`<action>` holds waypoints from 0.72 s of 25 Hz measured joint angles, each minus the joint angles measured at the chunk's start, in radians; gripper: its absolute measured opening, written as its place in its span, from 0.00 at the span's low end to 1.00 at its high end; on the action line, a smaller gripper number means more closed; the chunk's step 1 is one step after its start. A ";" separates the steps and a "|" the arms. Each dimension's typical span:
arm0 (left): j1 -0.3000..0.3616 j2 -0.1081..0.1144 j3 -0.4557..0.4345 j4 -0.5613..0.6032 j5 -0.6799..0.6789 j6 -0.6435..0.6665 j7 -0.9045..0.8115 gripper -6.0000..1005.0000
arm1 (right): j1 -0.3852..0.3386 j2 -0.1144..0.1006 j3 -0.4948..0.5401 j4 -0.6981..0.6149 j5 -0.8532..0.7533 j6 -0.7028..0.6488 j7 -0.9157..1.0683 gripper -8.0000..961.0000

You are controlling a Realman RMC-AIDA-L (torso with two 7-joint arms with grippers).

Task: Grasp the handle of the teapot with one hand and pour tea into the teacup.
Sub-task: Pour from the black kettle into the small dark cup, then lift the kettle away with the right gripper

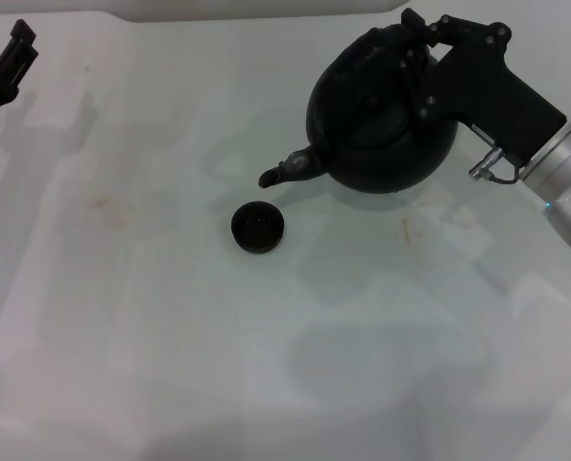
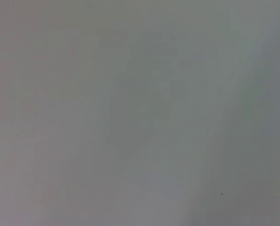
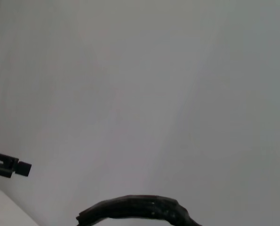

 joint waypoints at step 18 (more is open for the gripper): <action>-0.008 0.000 0.000 -0.002 -0.001 0.000 0.000 0.86 | 0.000 0.002 -0.023 -0.009 0.000 0.000 -0.197 0.14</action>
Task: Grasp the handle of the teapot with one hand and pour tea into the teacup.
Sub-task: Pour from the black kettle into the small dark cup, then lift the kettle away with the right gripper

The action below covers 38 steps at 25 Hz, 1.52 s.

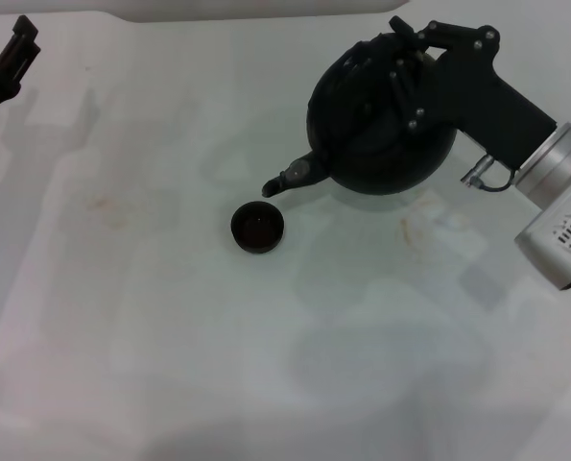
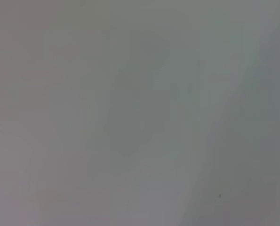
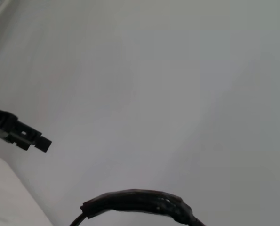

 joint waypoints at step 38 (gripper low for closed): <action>-0.001 0.002 -0.006 -0.001 0.000 0.001 0.003 0.86 | 0.000 0.001 -0.022 -0.019 0.006 0.023 -0.139 0.12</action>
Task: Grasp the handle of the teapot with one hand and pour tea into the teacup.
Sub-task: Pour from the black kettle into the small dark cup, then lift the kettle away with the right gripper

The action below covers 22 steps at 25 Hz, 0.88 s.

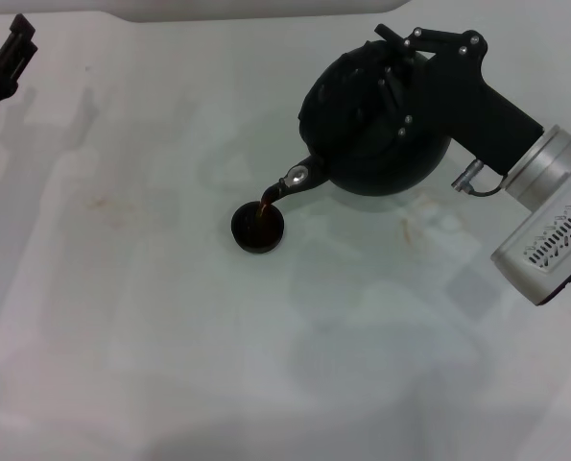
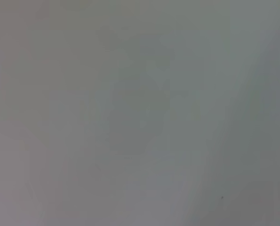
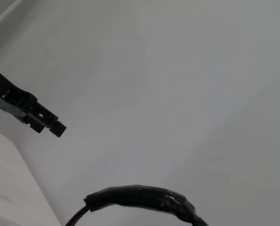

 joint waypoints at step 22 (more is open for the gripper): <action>0.001 -0.002 0.006 0.000 0.000 0.000 0.004 0.86 | 0.000 0.000 0.001 -0.001 0.002 0.000 -0.022 0.12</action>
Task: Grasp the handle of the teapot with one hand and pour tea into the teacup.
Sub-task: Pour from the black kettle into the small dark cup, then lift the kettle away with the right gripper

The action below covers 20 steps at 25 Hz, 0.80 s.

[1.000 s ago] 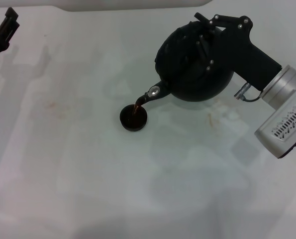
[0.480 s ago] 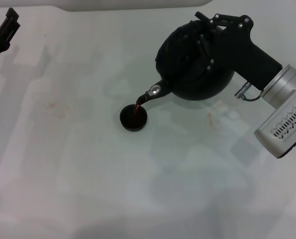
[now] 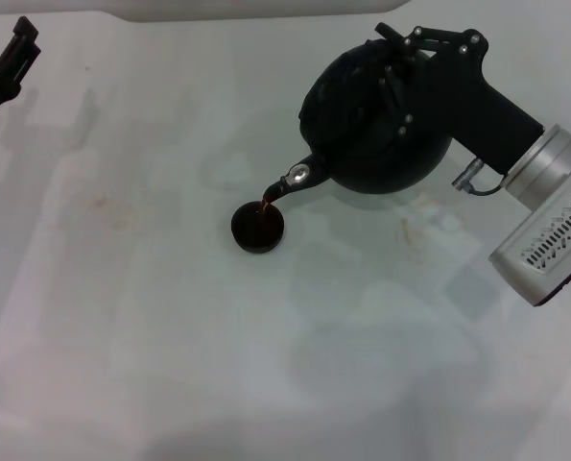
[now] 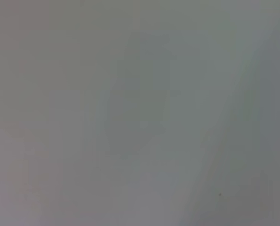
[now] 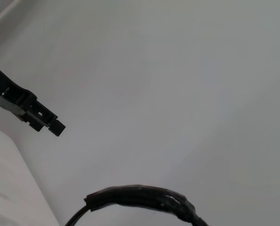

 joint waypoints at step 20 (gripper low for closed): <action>0.000 0.000 0.000 0.000 0.000 0.000 0.000 0.86 | -0.002 -0.003 0.014 0.008 0.000 0.000 0.142 0.12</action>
